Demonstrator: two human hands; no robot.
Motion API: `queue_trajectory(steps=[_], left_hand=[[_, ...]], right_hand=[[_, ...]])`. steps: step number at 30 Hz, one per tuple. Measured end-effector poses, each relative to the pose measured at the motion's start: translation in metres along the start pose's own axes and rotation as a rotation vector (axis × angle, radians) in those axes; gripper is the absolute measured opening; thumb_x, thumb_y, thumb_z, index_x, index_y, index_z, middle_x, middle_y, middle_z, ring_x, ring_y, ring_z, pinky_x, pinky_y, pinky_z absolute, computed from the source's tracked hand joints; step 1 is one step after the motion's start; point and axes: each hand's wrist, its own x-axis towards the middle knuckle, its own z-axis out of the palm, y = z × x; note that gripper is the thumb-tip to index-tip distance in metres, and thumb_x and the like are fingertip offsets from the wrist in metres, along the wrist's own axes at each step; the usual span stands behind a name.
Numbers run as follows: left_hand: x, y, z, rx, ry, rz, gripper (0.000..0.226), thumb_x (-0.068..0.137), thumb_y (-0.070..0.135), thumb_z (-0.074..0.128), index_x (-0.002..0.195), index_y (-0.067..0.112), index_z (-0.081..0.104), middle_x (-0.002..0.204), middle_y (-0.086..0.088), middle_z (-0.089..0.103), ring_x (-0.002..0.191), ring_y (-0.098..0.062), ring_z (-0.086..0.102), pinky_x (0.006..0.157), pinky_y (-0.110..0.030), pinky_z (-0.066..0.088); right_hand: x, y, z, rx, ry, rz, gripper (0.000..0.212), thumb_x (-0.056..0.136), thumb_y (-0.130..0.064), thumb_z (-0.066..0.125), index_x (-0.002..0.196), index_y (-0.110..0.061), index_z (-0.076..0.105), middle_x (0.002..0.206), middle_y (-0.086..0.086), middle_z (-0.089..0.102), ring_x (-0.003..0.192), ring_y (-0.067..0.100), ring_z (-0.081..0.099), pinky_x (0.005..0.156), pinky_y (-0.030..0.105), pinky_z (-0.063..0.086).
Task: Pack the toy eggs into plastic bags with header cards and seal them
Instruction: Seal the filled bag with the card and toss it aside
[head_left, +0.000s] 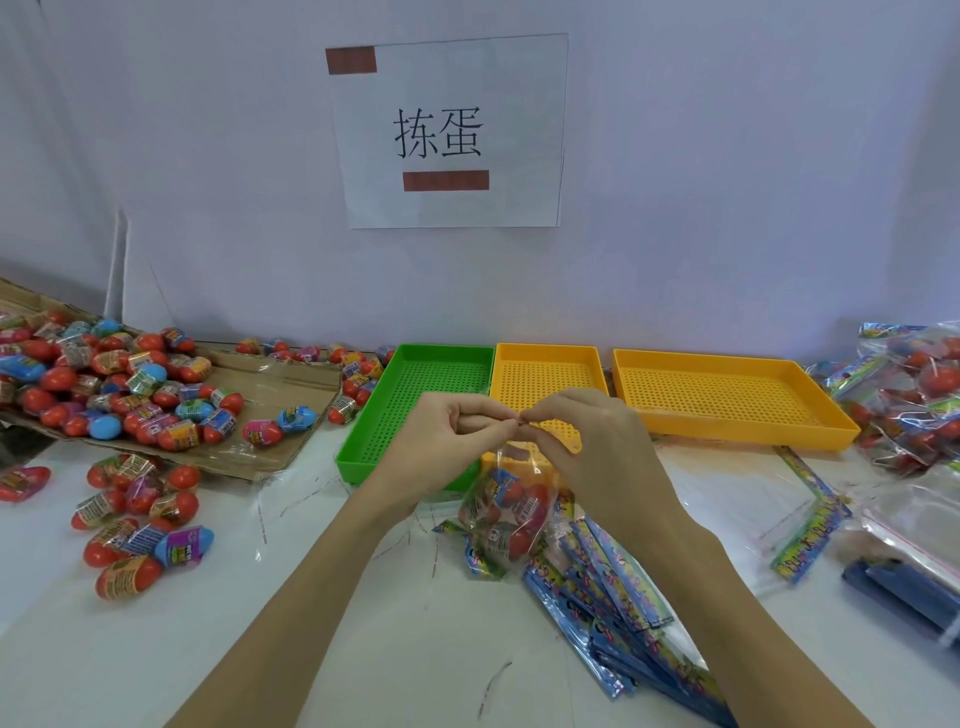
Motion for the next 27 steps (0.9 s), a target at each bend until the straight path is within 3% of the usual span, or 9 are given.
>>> queue_trajectory(steps=[8,14,17,24,27], left_hand=[[0.0004,-0.0019,0.0088,0.015,-0.013,0.006,0.013,0.095,0.013,0.074,0.106,0.006,0.078,0.089,-0.013,0.080,0.091,-0.023,0.080,0.088,-0.023,0.059],[0.0010,-0.0004,0.0062,0.005,0.029,-0.035,0.015,0.097,0.015,0.073,0.109,0.009,0.079,0.095,-0.007,0.081,0.095,-0.019,0.079,0.088,-0.019,0.058],[0.0003,0.0010,0.0038,0.009,0.024,-0.048,0.017,0.097,0.014,0.072,0.111,0.008,0.078,0.098,-0.007,0.081,0.097,-0.019,0.078,0.092,-0.022,0.058],[0.0006,0.0011,0.0048,0.072,0.048,0.001,0.014,0.092,0.010,0.078,0.105,0.003,0.079,0.087,-0.011,0.081,0.087,-0.020,0.080,0.080,-0.020,0.059],[-0.0005,-0.0003,0.0056,0.163,0.042,0.057,0.012,0.093,0.007,0.076,0.105,0.005,0.079,0.083,-0.003,0.081,0.085,-0.014,0.079,0.075,-0.016,0.058]], right_hand=[[0.0031,0.0027,0.0002,-0.164,0.050,-0.082,0.004,0.089,-0.016,0.079,0.090,-0.012,0.077,0.090,0.000,0.077,0.090,0.025,0.069,0.086,0.045,0.052],[0.0032,0.0104,-0.0012,-0.116,0.001,-0.080,0.013,0.094,-0.024,0.075,0.104,-0.018,0.079,0.104,-0.004,0.077,0.103,0.020,0.067,0.095,0.041,0.048],[0.0032,0.0091,-0.0008,-0.105,0.011,-0.076,0.011,0.093,-0.023,0.076,0.100,-0.016,0.079,0.102,-0.002,0.077,0.102,0.022,0.068,0.095,0.041,0.048],[0.0015,0.0039,0.0006,-0.086,0.039,-0.048,0.006,0.091,-0.019,0.076,0.091,-0.013,0.078,0.094,-0.001,0.076,0.094,0.022,0.069,0.092,0.043,0.050],[0.0001,0.0014,0.0032,-0.041,0.071,0.012,0.007,0.089,-0.019,0.079,0.085,-0.013,0.076,0.087,-0.003,0.074,0.087,0.019,0.065,0.088,0.041,0.049]])
